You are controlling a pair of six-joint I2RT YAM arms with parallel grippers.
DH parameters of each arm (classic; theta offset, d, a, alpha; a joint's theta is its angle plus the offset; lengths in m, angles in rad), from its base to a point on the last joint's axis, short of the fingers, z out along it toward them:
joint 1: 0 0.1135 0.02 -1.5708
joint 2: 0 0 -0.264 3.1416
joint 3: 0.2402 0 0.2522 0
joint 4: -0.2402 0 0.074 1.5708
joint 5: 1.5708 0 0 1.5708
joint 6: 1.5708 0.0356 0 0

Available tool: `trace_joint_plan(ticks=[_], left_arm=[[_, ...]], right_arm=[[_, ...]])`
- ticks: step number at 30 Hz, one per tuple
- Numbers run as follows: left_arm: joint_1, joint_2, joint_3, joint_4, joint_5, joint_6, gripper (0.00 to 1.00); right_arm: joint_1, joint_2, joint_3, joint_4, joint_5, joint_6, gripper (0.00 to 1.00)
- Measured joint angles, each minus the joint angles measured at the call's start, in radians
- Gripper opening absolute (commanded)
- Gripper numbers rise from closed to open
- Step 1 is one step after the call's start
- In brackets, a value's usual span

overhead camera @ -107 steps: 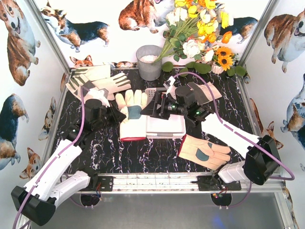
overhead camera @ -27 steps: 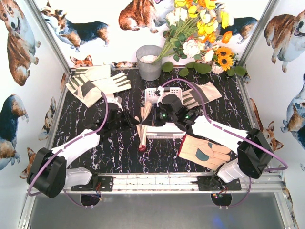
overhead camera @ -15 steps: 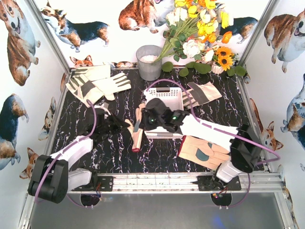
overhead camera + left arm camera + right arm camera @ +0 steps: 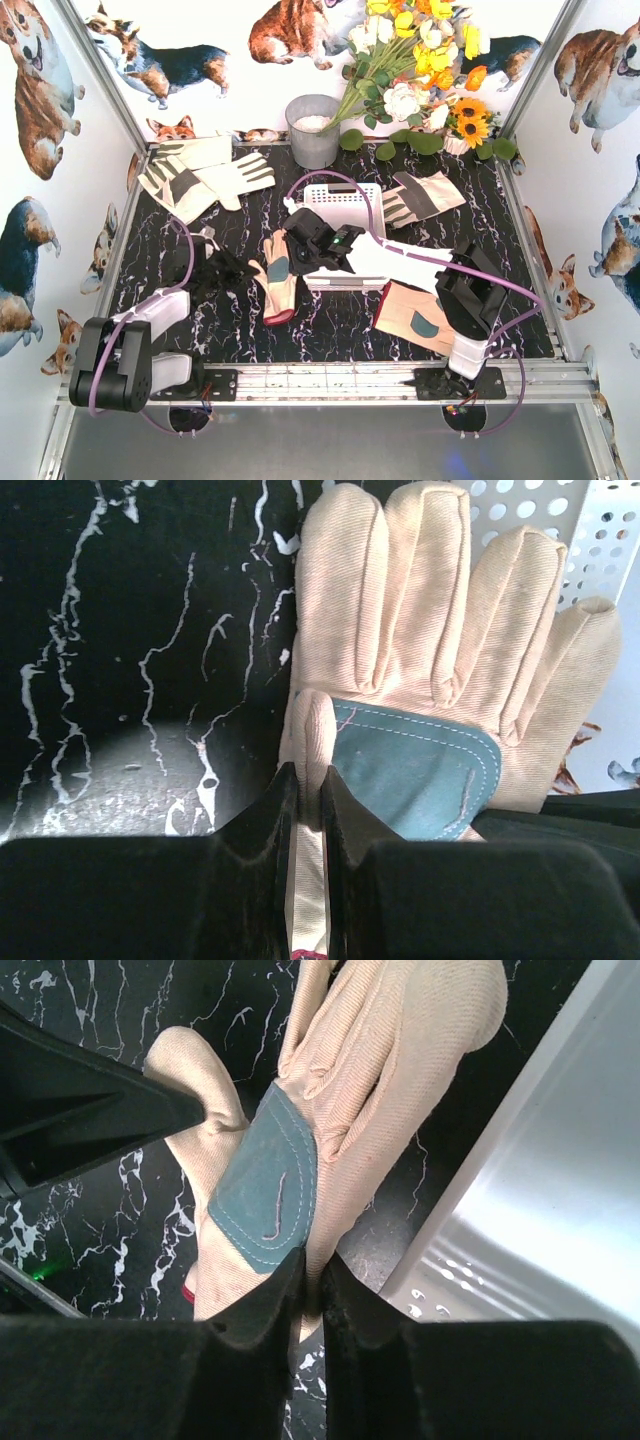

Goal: Put the gloves into the storage basket
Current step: Place the glove at the center of the board.

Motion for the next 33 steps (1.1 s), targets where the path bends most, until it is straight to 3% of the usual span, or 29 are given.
trace_joint_plan(ticks=[4, 14, 33], left_arm=[[0.031, 0.01, -0.025, 0.026, 0.013, 0.012, 0.0], [0.065, 0.034, -0.047, 0.031, 0.01, 0.049, 0.0], [0.087, 0.009, -0.026, -0.113, -0.1, 0.148, 0.0]], right_arm=[[0.0, 0.002, 0.003, 0.002, -0.007, -0.004, 0.29], [-0.002, 0.031, 0.006, 0.024, -0.061, -0.007, 0.48], [0.011, 0.12, 0.041, 0.06, -0.067, -0.007, 0.46]])
